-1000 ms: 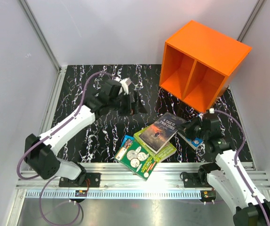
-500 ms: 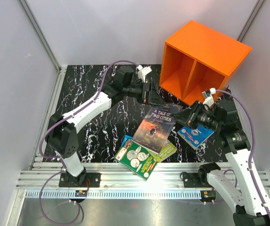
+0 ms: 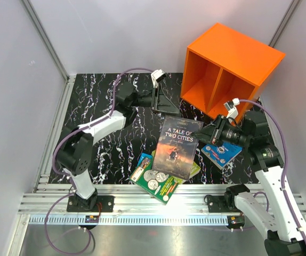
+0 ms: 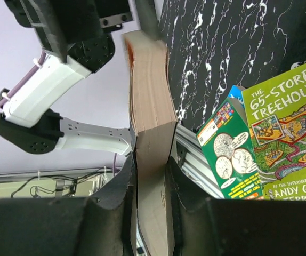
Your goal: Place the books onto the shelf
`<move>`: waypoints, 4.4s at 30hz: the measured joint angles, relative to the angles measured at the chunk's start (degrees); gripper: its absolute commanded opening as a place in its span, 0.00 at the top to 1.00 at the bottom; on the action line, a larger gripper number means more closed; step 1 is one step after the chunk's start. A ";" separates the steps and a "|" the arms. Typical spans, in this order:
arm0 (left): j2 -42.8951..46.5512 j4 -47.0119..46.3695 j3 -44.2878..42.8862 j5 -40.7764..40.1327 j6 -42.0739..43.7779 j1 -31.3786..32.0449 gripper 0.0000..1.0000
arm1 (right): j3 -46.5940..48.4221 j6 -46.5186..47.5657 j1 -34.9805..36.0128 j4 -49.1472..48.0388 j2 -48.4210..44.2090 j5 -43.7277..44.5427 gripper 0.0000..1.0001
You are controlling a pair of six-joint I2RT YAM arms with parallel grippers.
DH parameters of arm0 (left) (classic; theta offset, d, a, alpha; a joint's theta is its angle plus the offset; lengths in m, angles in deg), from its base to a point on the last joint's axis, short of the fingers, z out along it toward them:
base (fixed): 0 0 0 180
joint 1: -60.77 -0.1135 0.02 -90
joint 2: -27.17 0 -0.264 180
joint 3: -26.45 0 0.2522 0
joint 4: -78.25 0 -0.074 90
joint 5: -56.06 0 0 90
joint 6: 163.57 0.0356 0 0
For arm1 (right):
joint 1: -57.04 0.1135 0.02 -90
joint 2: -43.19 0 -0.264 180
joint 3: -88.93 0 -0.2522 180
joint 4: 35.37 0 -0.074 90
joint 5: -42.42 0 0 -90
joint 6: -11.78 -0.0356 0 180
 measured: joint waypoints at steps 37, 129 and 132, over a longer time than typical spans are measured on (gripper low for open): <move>5.49 72.52 -19.61 -9.84 51.47 0.57 0.34 | 6.05 4.83 0.02 2.14 6.51 -7.06 1.00; -48.22 41.94 -66.79 -48.48 30.82 -1.49 0.04 | 36.68 13.84 0.35 40.52 26.23 47.52 0.00; -43.76 42.12 -60.26 -50.23 31.28 -3.32 0.01 | 35.71 13.70 0.35 40.04 25.68 47.04 0.00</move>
